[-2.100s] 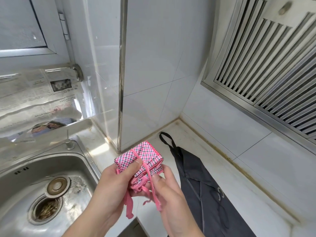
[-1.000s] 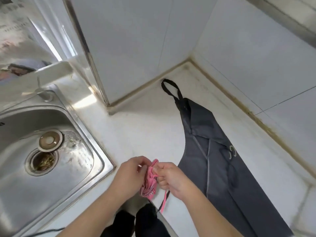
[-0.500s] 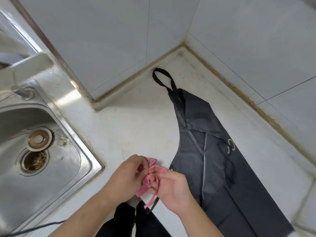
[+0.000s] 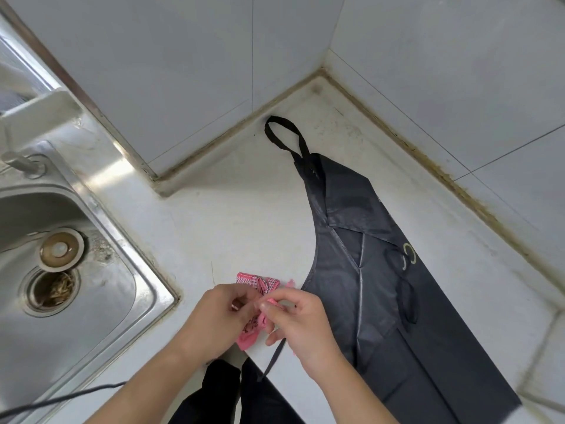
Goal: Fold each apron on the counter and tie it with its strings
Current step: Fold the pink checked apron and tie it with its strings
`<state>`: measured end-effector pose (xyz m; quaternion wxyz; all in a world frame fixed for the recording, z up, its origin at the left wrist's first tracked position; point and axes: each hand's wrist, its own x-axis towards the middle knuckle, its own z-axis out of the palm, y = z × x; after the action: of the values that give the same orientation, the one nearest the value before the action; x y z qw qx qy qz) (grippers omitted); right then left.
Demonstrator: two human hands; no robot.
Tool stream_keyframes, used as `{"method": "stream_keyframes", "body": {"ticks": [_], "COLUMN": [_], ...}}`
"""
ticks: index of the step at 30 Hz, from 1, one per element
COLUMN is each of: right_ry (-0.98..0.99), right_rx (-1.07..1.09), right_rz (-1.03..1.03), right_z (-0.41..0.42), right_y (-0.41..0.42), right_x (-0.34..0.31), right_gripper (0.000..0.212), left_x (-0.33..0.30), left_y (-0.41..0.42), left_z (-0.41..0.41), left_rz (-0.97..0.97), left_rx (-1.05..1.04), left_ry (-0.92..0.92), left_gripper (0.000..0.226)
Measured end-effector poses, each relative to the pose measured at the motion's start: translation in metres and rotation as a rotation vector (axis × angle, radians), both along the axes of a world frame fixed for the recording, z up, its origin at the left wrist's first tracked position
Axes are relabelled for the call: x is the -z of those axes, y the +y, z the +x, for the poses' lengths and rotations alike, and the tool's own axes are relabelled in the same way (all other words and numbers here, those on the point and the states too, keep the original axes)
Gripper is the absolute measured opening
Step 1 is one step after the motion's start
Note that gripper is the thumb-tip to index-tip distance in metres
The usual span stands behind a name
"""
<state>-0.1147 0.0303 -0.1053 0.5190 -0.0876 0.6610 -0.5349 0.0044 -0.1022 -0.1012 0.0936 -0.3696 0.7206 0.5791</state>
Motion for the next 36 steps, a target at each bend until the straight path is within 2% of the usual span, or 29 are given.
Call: {"method": "stream_keyframes", "body": {"ticks": [3,6,9,12,17,19,23,28,32,36], "right_ry": [0.053,0.052,-0.009,-0.095,0.133,0.151,0.147,0.452,0.44,0.435], "right_rx": [0.037,0.049,0.049,0.086,0.018,-0.047,-0.198,-0.304,-0.289,-0.272], "right_rz": [0.036,0.056,0.024,0.021,0.241,0.287,0.323,0.279,0.205,0.261], "right_z": [0.003,0.007,0.005,-0.002,-0.007,-0.009,-0.016,-0.014,-0.008,-0.001], "right_y": [-0.006,-0.01,-0.009,-0.005,0.0,0.002,0.007,0.011,0.005,0.001], "right_x": [-0.002,-0.004,-0.008,-0.008,0.005,0.007,0.001,0.0,-0.003,-0.002], "right_gripper": [0.013,0.009,0.009,0.025,0.031,0.027,0.021,0.013,0.012,0.012], "left_x": [-0.002,0.001,0.008,0.009,0.008,0.006,0.003,0.002,0.002,-0.004], "left_y": [0.002,0.005,0.007,0.007,0.009,0.01,0.011,0.012,0.013,0.013], "left_z": [0.0,0.0,0.002,0.003,0.002,-0.001,-0.005,-0.006,-0.006,-0.007], "left_rz": [0.118,0.15,0.139,0.155,0.131,0.137,0.132,0.118,0.087,0.038], "left_rx": [0.025,-0.036,-0.09,-0.119,-0.167,-0.214,-0.295,-0.259,-0.195,-0.156], "left_ry": [0.026,0.031,0.011,-0.006,-0.027,-0.026,-0.041,-0.044,-0.038,-0.042], "left_gripper": [0.016,0.009,0.022,0.034,0.035,0.035,0.038,0.037,0.029,0.026]}}
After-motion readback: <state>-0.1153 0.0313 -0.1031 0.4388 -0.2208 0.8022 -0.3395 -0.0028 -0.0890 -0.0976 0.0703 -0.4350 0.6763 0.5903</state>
